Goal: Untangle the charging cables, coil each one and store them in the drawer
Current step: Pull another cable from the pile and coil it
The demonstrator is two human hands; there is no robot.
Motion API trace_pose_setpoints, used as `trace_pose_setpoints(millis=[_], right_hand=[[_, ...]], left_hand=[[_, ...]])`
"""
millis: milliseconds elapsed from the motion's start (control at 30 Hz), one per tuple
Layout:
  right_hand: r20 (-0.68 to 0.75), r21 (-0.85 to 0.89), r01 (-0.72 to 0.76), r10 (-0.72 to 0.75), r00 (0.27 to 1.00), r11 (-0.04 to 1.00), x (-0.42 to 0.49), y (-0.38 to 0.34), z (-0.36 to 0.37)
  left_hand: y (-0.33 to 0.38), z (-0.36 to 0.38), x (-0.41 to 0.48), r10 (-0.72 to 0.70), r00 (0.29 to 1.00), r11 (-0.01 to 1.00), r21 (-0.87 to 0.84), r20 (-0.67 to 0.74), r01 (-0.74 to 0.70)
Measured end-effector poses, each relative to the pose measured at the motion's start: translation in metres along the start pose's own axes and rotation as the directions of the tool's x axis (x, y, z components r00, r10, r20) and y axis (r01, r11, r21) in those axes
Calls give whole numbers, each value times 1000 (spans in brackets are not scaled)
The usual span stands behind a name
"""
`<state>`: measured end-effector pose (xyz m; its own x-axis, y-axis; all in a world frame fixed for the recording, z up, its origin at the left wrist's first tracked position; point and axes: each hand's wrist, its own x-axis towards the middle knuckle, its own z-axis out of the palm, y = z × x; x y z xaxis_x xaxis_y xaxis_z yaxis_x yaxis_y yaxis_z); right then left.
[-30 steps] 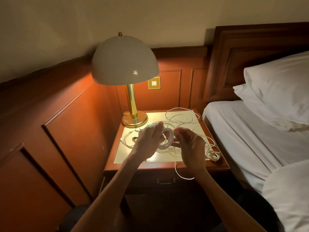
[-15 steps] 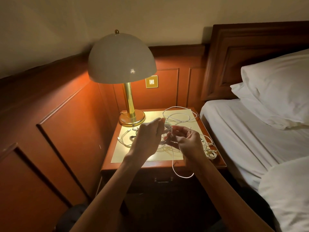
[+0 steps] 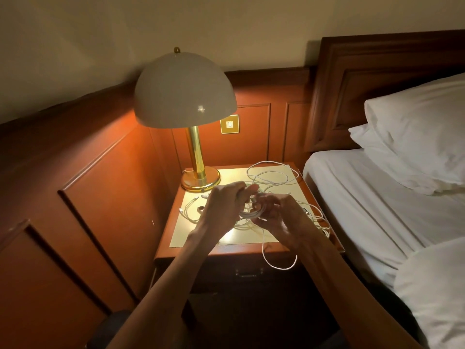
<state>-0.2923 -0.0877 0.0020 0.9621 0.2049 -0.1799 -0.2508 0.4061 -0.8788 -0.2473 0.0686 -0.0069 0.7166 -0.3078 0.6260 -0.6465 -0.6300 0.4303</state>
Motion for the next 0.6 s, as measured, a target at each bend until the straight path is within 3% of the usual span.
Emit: trace_pose_setpoints(millis=[100,267,400,467,533,600], right_hand=[[-55,-109,4,-11,998,994,5,-2,3],[-96,-273,-27,1,995,962,14,-9,1],[-159,-390,85,-158,975,917,13,-2,-2],[-134,-585,235,-378,916,777,9,2,-4],[-2,-756,356,-546,838,550,6,4,-5],[128,-873,386,-625,770,298,9,9,-5]], left_hand=[[0,2,2,8,998,998,-60,60,-4],[1,-4,8,-170,976,944,-261,138,202],[-1,-2,6,-150,986,964,-212,68,161],[-2,-1,5,-122,992,981,-152,15,123],[-2,-1,3,-99,995,990,-107,-15,97],[-2,1,1,-97,995,991,-94,-21,95]])
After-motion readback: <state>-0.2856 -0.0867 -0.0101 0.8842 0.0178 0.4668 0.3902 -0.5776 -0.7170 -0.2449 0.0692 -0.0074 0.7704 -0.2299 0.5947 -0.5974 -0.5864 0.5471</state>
